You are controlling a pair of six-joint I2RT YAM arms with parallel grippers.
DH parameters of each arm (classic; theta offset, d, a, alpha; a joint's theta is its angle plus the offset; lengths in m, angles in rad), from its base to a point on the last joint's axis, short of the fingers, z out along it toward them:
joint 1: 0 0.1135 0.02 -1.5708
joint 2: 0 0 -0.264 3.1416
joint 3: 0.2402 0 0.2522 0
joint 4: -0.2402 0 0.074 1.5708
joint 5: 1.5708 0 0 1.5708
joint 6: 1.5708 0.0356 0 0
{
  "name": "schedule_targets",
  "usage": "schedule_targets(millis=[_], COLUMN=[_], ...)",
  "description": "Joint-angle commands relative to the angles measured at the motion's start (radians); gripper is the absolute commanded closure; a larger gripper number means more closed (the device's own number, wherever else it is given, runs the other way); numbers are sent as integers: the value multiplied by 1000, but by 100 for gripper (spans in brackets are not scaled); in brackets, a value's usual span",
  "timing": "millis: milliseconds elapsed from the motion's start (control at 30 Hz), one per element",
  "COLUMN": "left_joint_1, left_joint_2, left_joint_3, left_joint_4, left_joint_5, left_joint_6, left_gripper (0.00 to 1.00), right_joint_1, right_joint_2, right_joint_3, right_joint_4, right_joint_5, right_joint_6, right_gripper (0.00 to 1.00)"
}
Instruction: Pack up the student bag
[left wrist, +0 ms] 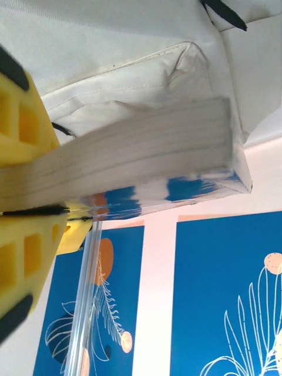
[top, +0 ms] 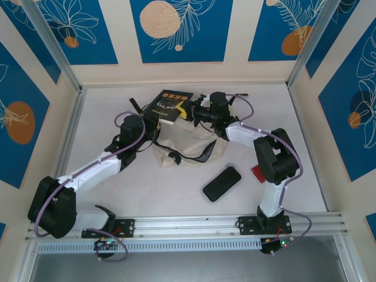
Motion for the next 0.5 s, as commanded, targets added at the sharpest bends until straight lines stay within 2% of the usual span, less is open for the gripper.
schedule_targets(millis=[0, 67, 100, 167, 233, 367, 467], left_joint_1=[-4, -4, -4, -2, 2, 15, 43], left_joint_2=[6, -2, -10, -37, -74, -187, -274], left_joint_3=[-8, -11, -11, -2, 15, 34, 62], left_joint_4=[31, 24, 18, -20, -78, -202, -340], left_joint_5=[-75, -88, -95, -117, -134, -179, -183], left_joint_6=[22, 40, 55, 100, 164, 362, 493], left_gripper=[93, 100, 100, 100, 100, 100, 100], right_joint_1=[6, 1, -2, -12, -23, -87, -109], right_joint_2=[-76, -90, -94, -110, -114, -95, -79], right_joint_3=[-16, -17, -14, 4, 61, 190, 222], right_joint_4=[-29, -88, -127, -271, -488, -868, -995], right_joint_5=[-58, -76, -91, -100, -87, -11, -8], right_joint_6=[-89, -128, -154, -247, -427, -812, -982], right_gripper=[88, 80, 74, 50, 35, 28, 27])
